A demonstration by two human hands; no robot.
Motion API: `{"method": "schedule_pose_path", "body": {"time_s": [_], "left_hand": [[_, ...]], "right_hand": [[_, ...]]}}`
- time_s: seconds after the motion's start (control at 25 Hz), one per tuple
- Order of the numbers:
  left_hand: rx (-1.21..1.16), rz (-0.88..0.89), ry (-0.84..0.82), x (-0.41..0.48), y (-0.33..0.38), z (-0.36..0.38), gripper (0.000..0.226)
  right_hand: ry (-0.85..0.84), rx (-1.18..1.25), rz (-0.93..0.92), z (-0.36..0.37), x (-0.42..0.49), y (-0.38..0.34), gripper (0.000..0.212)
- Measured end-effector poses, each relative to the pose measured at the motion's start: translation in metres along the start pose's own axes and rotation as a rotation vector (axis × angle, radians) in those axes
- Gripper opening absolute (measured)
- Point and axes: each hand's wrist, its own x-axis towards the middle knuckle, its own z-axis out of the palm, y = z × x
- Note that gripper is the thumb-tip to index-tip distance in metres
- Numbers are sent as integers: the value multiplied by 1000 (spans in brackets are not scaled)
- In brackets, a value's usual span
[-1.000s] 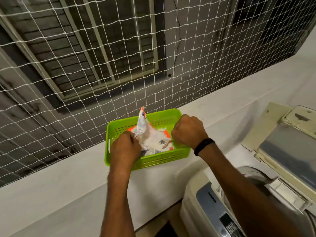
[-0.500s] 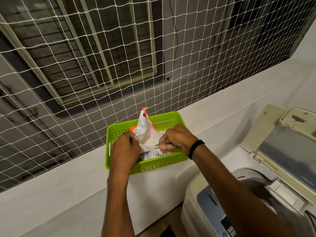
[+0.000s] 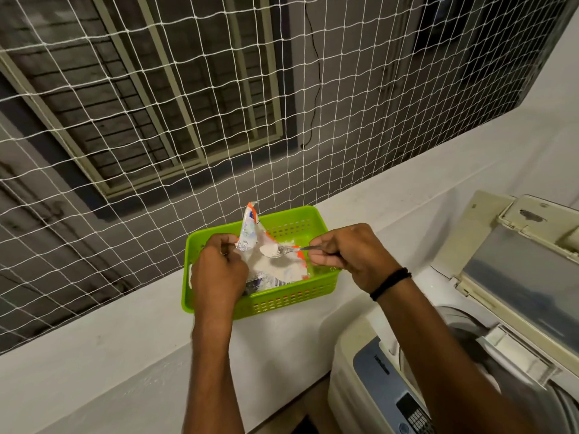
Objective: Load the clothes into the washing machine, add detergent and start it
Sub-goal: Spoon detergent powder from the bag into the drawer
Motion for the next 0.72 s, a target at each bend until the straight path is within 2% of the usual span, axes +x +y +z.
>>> {"method": "schedule_pose_path", "body": {"time_s": [0.16, 0.52, 0.72], "left_hand": [[-39, 16, 35, -6, 10, 2, 20], [-50, 22, 74, -10, 13, 7, 19], [-133, 62, 140, -15, 22, 8, 24]], "right_hand": [[-17, 115, 10, -13, -5, -1, 24], [-12, 158, 33, -20, -5, -1, 27], [-19, 201, 43, -32, -10, -4, 30]]}}
